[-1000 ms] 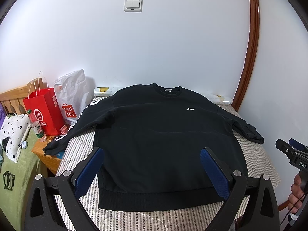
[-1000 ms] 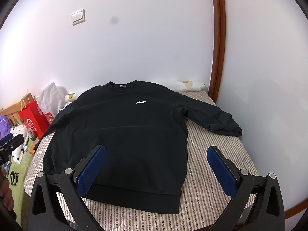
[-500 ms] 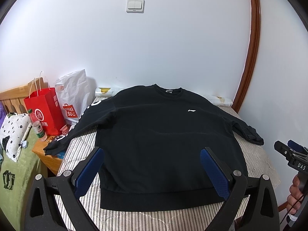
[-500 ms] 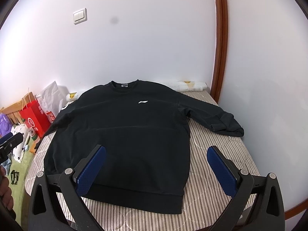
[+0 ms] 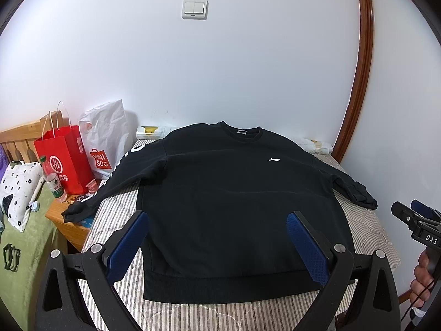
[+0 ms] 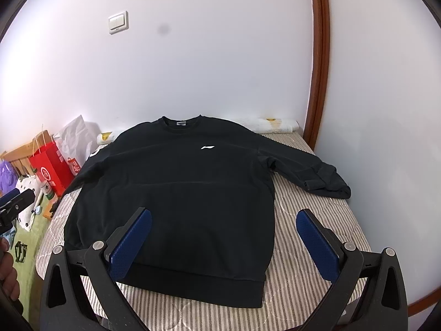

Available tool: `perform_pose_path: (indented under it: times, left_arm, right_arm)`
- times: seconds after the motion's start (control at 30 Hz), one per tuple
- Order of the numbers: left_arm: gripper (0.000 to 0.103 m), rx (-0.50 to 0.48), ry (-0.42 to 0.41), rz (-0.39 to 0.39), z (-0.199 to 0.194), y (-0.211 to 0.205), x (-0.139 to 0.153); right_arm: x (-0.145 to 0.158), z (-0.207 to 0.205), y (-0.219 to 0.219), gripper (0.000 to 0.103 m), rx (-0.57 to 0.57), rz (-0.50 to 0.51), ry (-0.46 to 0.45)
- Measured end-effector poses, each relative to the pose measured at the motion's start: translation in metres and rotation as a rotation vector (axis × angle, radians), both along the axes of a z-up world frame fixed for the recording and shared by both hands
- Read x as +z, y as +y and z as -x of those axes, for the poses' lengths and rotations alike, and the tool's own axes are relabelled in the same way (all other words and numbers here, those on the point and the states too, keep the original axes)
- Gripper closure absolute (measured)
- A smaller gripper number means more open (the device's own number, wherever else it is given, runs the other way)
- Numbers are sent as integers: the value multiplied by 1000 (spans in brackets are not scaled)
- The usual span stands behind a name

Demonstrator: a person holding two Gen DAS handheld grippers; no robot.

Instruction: Fold small clothes

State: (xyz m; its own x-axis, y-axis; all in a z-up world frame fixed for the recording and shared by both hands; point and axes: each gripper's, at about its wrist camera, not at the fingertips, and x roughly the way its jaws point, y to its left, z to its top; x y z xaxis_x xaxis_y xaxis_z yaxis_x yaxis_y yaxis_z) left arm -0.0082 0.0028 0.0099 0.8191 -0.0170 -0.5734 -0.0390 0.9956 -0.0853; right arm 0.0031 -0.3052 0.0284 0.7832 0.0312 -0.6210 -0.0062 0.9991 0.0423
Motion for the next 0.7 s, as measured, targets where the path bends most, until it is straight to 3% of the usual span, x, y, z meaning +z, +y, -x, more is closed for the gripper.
perform_pose_path:
  times: [0.3,0.5,0.7]
  left_arm:
    - [2,-1,-12,0,-10,4,-1]
    - [2,-2,24,45,-25,27,-29]
    - [2,62,90,1,-45,74,-68]
  right_arm:
    - [-1,-6,7,0,22,4,-3]
    - [-21,-25,19,0,37,-13,47]
    - [-47,-56,58,0,74,17,95]
